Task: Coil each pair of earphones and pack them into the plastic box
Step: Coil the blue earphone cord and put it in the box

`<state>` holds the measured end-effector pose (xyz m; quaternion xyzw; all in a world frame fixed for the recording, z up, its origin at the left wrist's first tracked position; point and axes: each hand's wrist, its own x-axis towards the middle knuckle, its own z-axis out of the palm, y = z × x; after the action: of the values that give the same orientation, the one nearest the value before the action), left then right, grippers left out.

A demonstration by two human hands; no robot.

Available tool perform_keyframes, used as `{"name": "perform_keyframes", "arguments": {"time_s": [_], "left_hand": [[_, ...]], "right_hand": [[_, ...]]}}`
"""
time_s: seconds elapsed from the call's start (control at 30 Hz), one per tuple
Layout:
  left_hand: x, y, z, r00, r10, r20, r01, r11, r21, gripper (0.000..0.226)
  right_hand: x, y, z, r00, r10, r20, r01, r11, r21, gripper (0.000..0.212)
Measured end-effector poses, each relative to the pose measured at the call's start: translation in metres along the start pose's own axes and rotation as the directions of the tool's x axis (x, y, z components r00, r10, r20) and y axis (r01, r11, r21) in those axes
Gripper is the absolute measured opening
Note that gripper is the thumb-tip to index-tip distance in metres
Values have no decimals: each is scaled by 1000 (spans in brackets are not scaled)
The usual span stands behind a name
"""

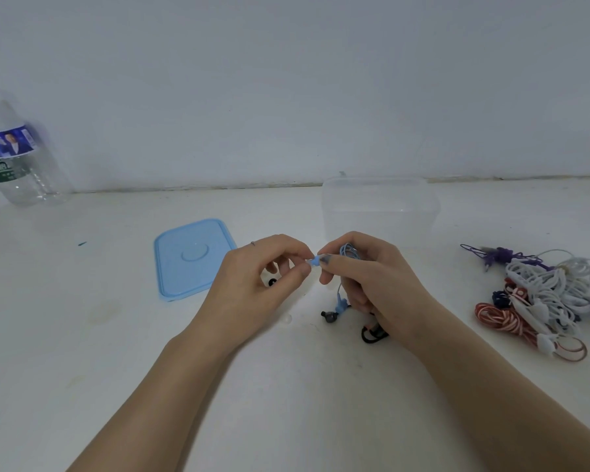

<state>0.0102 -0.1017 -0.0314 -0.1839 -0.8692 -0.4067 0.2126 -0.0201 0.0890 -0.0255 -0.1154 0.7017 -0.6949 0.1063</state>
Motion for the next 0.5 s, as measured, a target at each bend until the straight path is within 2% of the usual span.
{"name": "perform_keyframes", "arguments": {"time_s": [0.27, 0.5], "left_hand": [[-1, 1, 1, 1000, 14, -18, -15, 999, -39, 13], [-1, 3, 2, 1000, -27, 0, 27, 995, -98, 9]], "right_hand": [[0, 1, 0, 1000, -7, 14, 7, 1000, 8, 8], [1, 1, -1, 999, -15, 37, 14, 1000, 10, 5]]}}
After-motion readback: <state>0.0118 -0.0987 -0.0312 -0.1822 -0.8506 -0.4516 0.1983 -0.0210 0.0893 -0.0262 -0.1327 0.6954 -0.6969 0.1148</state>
